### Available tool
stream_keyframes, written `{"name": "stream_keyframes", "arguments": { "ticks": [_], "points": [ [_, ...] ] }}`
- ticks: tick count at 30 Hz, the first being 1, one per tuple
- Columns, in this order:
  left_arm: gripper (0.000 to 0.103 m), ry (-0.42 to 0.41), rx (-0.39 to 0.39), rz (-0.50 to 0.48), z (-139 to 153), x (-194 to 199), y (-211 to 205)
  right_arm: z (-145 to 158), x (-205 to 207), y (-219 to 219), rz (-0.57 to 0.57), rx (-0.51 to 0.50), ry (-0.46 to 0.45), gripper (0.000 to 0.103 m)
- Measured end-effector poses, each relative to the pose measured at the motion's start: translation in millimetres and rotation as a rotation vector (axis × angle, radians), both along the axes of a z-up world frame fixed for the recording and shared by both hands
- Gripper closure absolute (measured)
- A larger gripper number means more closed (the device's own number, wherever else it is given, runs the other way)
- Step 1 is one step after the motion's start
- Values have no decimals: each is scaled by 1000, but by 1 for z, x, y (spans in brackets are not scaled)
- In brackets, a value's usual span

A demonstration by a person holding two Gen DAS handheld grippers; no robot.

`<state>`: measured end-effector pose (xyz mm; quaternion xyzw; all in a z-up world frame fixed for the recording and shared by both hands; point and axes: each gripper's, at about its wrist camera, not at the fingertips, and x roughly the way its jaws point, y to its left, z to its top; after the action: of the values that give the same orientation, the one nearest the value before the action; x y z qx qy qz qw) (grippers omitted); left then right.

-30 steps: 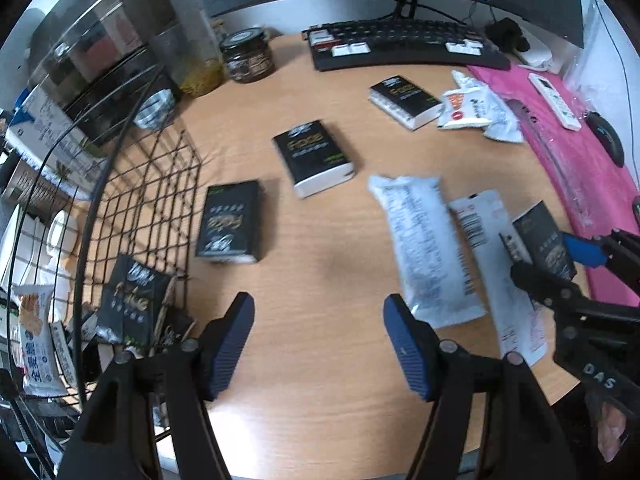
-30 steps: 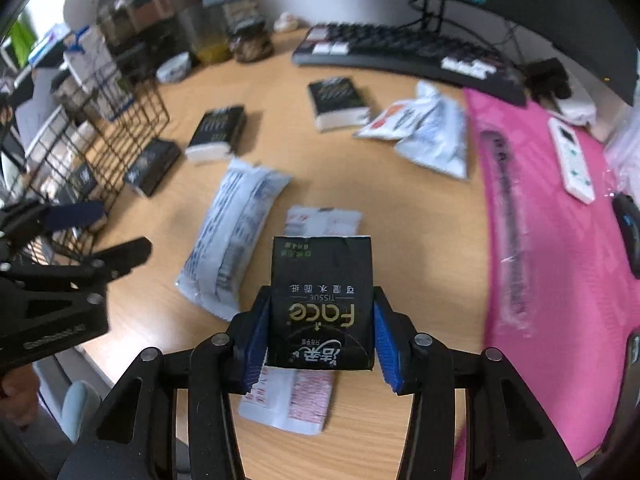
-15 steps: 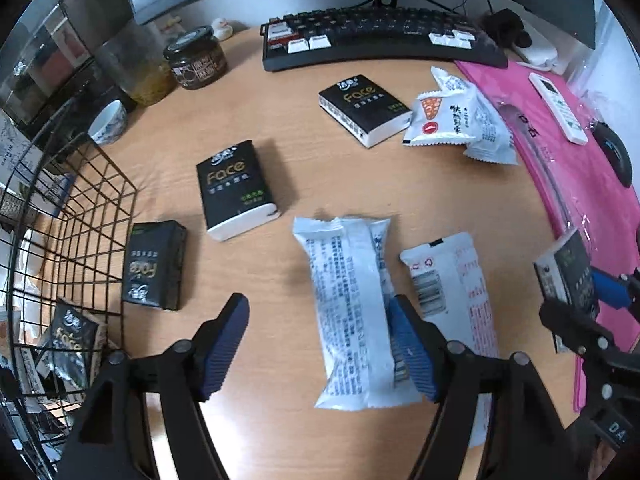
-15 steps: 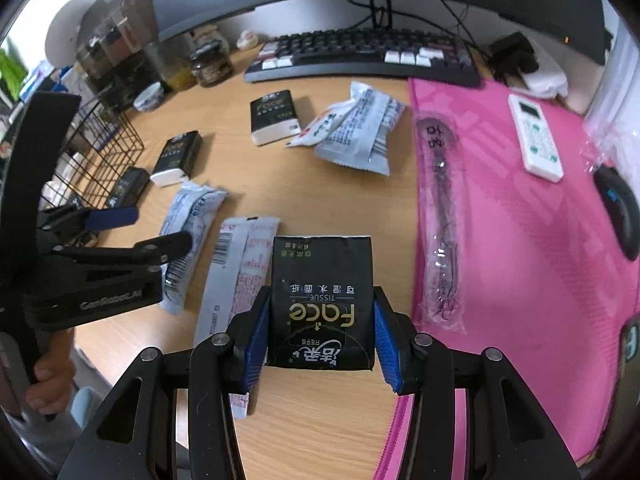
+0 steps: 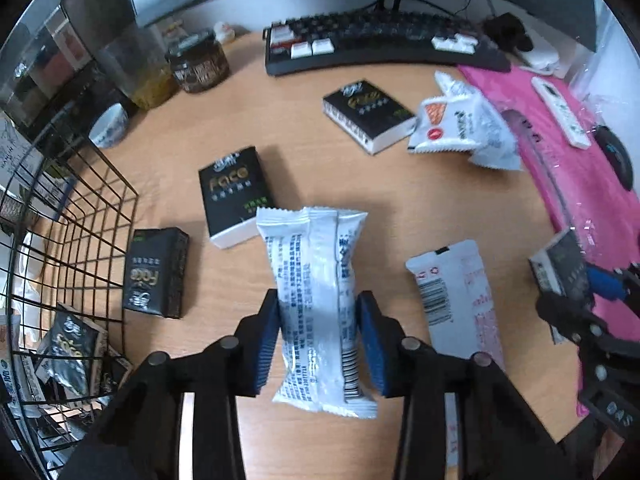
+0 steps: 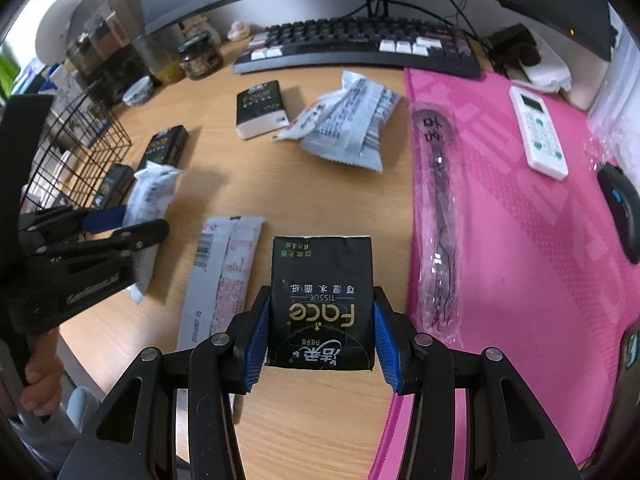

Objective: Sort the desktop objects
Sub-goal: 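Carry both held items over the wire basket and open both tools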

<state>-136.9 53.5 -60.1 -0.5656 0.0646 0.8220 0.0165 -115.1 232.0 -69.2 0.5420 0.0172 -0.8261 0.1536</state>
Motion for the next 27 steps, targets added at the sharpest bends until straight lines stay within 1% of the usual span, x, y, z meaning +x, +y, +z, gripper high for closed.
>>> {"name": "stream_keyframes", "arguments": {
  "ticks": [4,6,8,10,12,13,15,16,17,19,21,24,27],
  "points": [
    [62,37,16,-9,20,6,-7,18,-4,-13,15,10,39,56],
    [62,75,32,9,35,13,-13,28,-4,-21,27,9,57,56],
    [63,108,23,15,50,15,-20,41,-5,-31,43,9,81,56],
    [63,127,37,14,61,15,-27,53,-7,-42,56,4,98,56],
    [63,153,53,27,77,17,-40,67,-7,-57,81,-10,119,56],
    [63,183,47,47,89,21,-50,75,-7,-66,99,-15,127,56],
    [63,220,52,68,108,27,-68,92,-6,-90,150,-39,134,56],
    [63,242,69,91,119,32,-83,104,-4,-111,198,-59,145,56],
    [63,257,69,112,127,35,-95,112,-2,-126,232,-68,157,56],
    [63,289,62,159,141,45,-121,130,4,-163,302,-81,182,56],
    [63,315,32,225,153,56,-157,141,8,-195,356,-94,202,56],
    [63,306,-17,333,151,70,-209,143,13,-246,433,-103,203,56],
    [63,282,-57,423,135,85,-250,130,19,-296,507,-111,169,56]
  ]
}}
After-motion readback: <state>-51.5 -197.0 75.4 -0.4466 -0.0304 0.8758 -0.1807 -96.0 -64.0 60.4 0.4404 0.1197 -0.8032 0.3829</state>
